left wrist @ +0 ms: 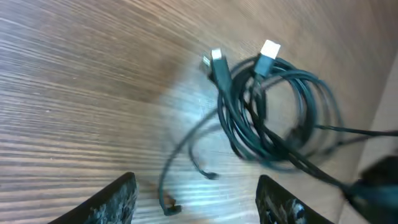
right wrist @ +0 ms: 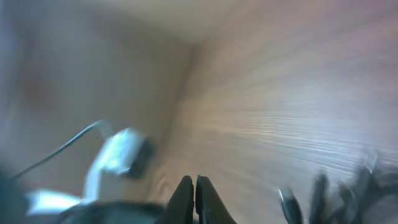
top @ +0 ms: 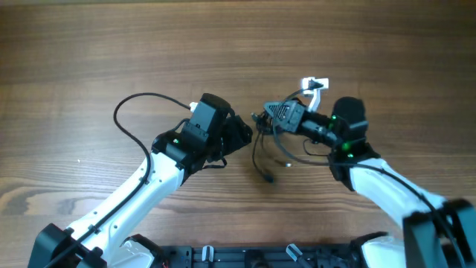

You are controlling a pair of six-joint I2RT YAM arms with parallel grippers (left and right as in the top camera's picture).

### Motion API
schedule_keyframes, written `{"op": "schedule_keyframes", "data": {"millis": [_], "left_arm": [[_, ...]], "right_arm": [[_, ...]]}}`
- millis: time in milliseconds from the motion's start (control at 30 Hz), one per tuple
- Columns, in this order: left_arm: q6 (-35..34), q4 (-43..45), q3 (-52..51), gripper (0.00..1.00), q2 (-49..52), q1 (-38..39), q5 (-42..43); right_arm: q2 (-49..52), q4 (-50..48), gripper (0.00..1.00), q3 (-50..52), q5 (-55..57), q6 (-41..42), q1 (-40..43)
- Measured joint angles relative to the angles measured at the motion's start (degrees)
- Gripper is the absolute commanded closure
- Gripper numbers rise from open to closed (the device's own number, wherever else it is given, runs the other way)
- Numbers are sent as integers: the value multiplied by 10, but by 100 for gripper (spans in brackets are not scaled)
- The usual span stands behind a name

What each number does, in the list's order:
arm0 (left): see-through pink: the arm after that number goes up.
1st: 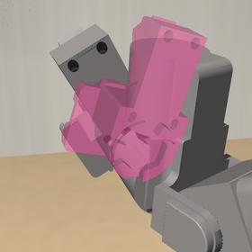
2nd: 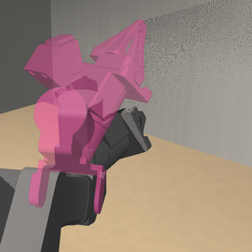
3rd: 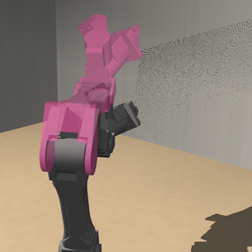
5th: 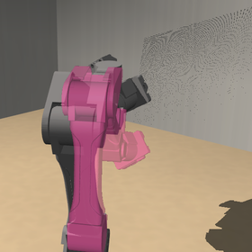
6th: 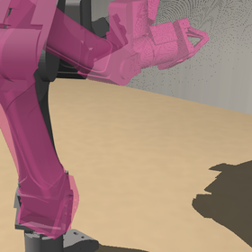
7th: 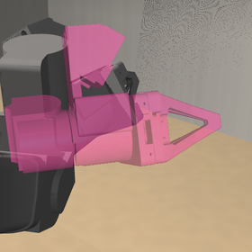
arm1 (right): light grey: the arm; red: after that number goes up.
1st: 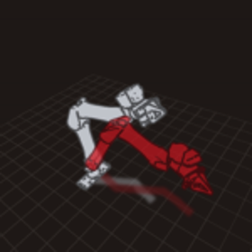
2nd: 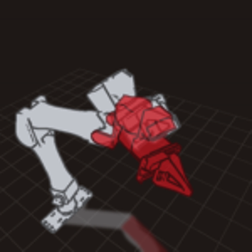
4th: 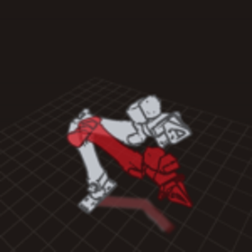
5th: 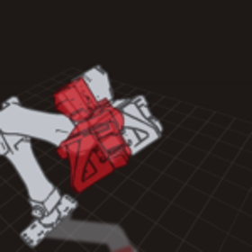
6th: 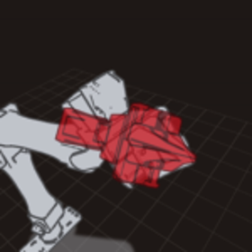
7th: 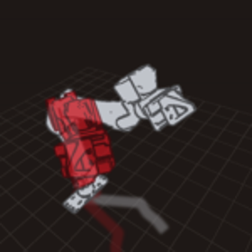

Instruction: Untangle cables

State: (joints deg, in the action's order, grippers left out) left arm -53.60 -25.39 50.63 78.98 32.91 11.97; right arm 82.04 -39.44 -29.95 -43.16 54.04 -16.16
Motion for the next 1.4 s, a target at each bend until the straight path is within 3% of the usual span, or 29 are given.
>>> {"op": "schedule_keyframes", "data": {"millis": [133, 267, 567, 633, 667, 733, 767, 867, 933, 1033, 1200, 1367, 1400], "left_arm": [[43, 33, 0, 35, 0, 0, 49], [47, 79, 0, 20, 0, 0, 122], [-197, 79, 0, 18, 12, 9, 159], [-259, 79, 0, 27, 40, 21, 161], [-281, 79, 0, 36, 50, 23, 161], [-342, 86, 0, 85, 89, 30, 164], [-373, 108, 0, 96, 111, 33, 166], [-399, 145, 0, 96, 141, 34, 165], [-371, 145, 0, 96, 144, 34, 152], [-262, 118, 2, 96, 143, 21, 136], [-54, -7, 3, 96, 68, -70, 89], [82, -36, 5, 96, -47, -86, 2], [111, -36, 4, 96, -67, -88, -15]], "right_arm": [[-59, 0, 95, 0, -53, -15, 0], [-75, 0, 95, 0, -68, -35, 0], [-75, 0, 95, 0, -70, -47, 0], [-75, -2, 95, 0, -71, -45, 0], [-75, -6, 95, 0, -75, -44, 0], [-75, -18, 95, 0, -83, -40, 0], [-75, -22, 95, 0, -86, -36, 0], [-75, -21, 95, 0, -94, -31, 0], [-75, -21, 95, 0, -94, -38, 0], [-76, 25, 95, -2, -99, -54, 24], [-77, 205, 95, -2, -99, -49, 169], [-77, 301, 64, -3, -109, -47, 245], [-77, 324, 52, -4, -108, -57, 245]]}}
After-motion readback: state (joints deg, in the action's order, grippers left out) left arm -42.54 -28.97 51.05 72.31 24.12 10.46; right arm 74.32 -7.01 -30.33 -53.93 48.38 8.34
